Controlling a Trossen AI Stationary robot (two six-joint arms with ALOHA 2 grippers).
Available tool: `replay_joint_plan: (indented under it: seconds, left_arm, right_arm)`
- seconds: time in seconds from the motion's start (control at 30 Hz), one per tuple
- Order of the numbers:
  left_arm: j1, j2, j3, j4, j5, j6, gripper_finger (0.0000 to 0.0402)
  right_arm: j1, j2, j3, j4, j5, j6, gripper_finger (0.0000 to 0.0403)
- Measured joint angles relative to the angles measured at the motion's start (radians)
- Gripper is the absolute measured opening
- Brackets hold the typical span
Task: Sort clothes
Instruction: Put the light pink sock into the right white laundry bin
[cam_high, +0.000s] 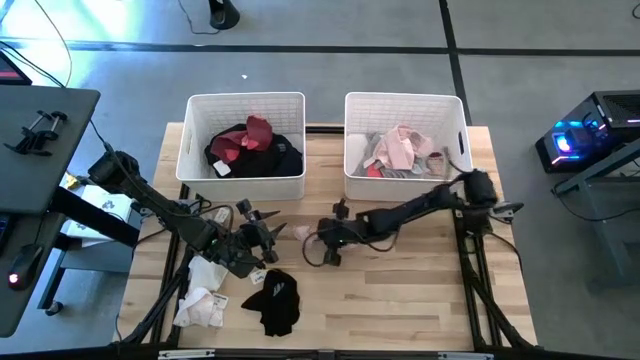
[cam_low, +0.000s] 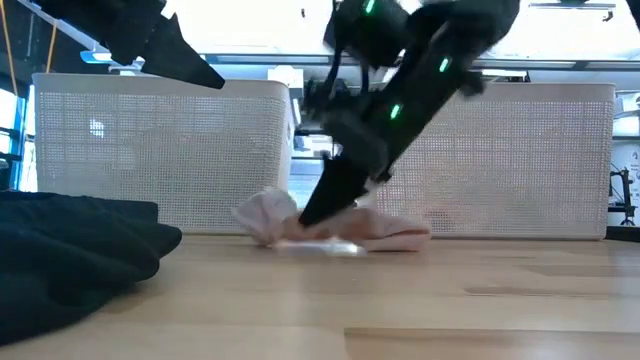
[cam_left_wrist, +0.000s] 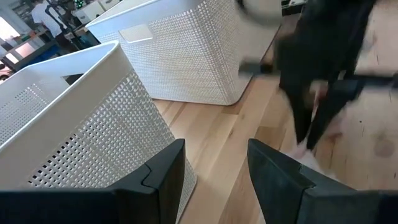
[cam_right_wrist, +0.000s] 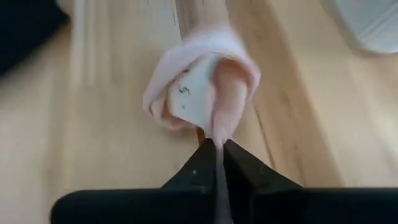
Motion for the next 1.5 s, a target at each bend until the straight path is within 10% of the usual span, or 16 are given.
replay_joint_plan:
  seconds: [0.6,1.1,1.5]
  left_arm:
    - [0.0,0.0,0.0,0.004,0.0,0.001,0.0161]
    - [0.0,0.0,0.0,0.004,0.0,0.001,0.0161]
    - [0.0,0.0,0.0,0.003,0.0,0.001,0.0161]
  right_arm:
    - [0.097,-0.702,0.0,-0.188,0.733,-0.409,0.0003]
    - [-0.39,-0.832,-0.004,-0.583,0.598,-0.296,0.0009]
    - [-0.573,-0.71,-0.006,-0.795,0.461,-0.098,0.0133]
